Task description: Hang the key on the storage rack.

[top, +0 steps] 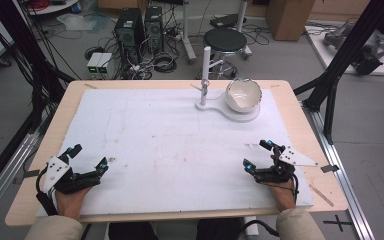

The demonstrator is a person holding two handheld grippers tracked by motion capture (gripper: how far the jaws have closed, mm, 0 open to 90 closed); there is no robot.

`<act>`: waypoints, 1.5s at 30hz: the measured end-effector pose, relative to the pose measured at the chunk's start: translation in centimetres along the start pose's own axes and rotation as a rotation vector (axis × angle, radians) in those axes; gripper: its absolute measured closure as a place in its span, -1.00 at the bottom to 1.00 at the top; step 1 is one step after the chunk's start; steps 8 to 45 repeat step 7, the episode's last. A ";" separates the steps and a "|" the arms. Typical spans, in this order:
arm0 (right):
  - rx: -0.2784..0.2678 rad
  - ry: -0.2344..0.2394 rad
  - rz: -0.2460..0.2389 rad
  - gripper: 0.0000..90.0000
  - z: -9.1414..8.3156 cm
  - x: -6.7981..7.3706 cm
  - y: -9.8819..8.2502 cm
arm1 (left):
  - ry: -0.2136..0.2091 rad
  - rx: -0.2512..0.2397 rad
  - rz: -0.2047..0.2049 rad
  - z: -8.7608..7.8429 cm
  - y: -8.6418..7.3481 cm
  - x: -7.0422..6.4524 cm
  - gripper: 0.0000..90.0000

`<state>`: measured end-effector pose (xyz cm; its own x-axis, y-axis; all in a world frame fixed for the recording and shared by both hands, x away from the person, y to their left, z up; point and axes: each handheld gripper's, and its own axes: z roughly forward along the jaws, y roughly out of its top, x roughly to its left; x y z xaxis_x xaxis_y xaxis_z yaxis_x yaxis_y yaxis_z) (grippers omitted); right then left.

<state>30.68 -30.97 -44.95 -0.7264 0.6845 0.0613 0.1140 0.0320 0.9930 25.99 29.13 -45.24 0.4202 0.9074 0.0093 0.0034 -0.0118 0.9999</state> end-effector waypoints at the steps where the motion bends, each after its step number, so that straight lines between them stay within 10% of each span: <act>1: -0.015 -0.009 0.004 -0.99 -0.1 0.0 -0.1 | -0.002 -0.001 0.000 0.0 0.0 0.0 -0.96; 45: -0.031 -0.033 -0.016 -0.99 -0.2 0.2 -0.2 | 0.003 -0.014 -0.003 -0.1 0.0 0.0 -0.96</act>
